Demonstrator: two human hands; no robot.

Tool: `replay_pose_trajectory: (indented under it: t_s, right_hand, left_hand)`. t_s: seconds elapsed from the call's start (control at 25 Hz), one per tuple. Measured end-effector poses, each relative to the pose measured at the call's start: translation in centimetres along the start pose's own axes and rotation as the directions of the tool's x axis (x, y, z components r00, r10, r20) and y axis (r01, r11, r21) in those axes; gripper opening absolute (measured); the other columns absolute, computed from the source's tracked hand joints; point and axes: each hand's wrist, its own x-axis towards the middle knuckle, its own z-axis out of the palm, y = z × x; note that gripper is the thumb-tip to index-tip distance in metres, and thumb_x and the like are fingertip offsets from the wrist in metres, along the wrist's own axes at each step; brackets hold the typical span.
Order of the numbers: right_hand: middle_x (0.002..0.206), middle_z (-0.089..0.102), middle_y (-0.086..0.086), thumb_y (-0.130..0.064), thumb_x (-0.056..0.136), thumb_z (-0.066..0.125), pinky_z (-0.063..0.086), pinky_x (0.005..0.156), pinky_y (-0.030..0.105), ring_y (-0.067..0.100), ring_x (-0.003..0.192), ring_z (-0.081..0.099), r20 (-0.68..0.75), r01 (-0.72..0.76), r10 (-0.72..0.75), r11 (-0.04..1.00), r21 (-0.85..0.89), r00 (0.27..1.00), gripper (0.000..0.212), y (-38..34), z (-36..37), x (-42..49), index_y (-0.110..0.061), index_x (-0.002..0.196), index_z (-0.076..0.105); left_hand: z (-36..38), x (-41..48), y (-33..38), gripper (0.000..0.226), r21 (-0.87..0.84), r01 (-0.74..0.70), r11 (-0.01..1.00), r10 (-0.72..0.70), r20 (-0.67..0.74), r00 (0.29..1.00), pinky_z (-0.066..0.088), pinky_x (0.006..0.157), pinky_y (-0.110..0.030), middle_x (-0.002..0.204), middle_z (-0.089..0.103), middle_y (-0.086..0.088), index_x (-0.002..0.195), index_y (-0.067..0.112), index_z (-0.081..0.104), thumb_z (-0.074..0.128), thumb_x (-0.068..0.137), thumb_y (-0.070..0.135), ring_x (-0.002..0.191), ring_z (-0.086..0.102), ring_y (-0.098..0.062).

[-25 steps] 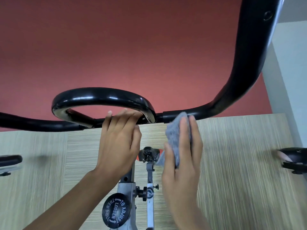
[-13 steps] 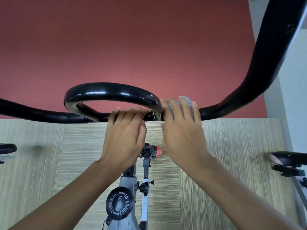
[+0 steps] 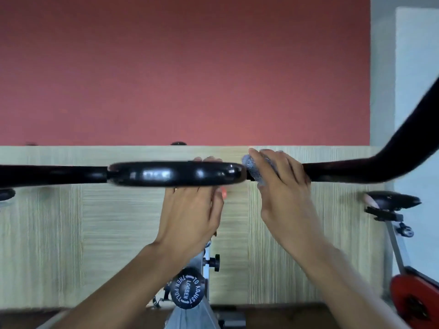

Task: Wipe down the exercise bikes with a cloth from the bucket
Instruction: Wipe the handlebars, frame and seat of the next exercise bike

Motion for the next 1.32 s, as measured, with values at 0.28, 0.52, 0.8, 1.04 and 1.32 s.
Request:
replay_pose_trajectory:
  t_s: [0.28, 0.52, 0.8, 1.04, 1.32]
  right_hand:
    - [0.147, 0.037, -0.017, -0.005, 0.099, 0.054, 0.022, 0.112, 0.008, 0.004, 0.139, 0.033, 0.438, -0.508, 0.326, 0.761, 0.403, 0.837, 0.063, -4.2, -5.4, -0.6, -0.032, 0.152, 0.033]
    - [0.143, 0.048, -0.003, -0.008, 0.099, 0.058, 0.037, 0.113, 0.027, 0.012, 0.133, 0.047, 0.808, -0.888, 0.507, 0.458, 0.041, 0.299, 0.058, -7.4, -12.8, 0.7, -0.021, 0.152, 0.039]
    - [0.125, 0.053, -0.001, -0.013, 0.098, 0.06, 0.04, 0.096, 0.026, 0.018, 0.117, 0.056, 0.853, -0.905, 0.522, 0.372, -0.204, 0.023, 0.056, -12.9, -23.3, 9.5, -0.023, 0.151, 0.042]
    - [0.133, 0.054, -0.008, -0.011, 0.095, 0.063, 0.038, 0.101, 0.021, 0.004, 0.119, 0.051, 0.811, -0.935, 0.582, 0.314, -0.162, 0.055, 0.057, -14.6, -30.4, 14.0, -0.023, 0.148, 0.047]
    - [0.134, 0.055, -0.007, -0.01, 0.095, 0.064, 0.045, 0.108, 0.037, 0.01, 0.123, 0.054, 0.757, -0.957, 0.647, 0.267, -0.116, 0.089, 0.058, -8.3, -39.2, 14.4, -0.029, 0.147, 0.047]
  left_hand:
    - [-5.3, -0.9, 1.1, 0.062, 0.098, 0.087, 0.991, -0.114, 0.317, 0.942, 0.016, 0.118, -0.064, 0.158, 0.032, -0.016, 0.151, 0.003, 0.035, 0.039, 0.1, 0.039, 0.148, 0.026, -0.037]
    - [-14.0, -1.8, 1.9, 0.05, -0.044, 0.346, 0.937, -0.204, 0.735, 0.647, 0.033, 0.112, -0.043, 0.138, 0.059, -0.012, 0.136, 0.013, 0.057, 0.048, 0.089, 0.026, 0.127, 0.056, -0.033]
    - [-25.7, 7.2, 0.9, 0.042, 0.021, 0.481, 0.877, -0.089, 0.989, 0.12, 0.028, 0.113, -0.04, 0.136, 0.059, -0.003, 0.14, 0.017, 0.05, 0.044, 0.099, 0.027, 0.125, 0.051, -0.023]
    - [-30.2, 14.3, 1.5, 0.032, -0.16, 0.578, 0.8, -0.051, 0.942, 0.332, 0.043, 0.099, -0.04, 0.111, 0.073, -0.006, 0.124, 0.012, 0.066, 0.059, 0.094, 0.021, 0.103, 0.065, -0.028]
    - [-29.3, 20.1, 10.1, 0.028, -0.371, 0.515, 0.772, 0.099, 0.871, 0.481, 0.053, 0.086, -0.04, 0.099, 0.076, -0.003, 0.113, 0.011, 0.072, 0.059, 0.091, 0.022, 0.088, 0.07, -0.028]
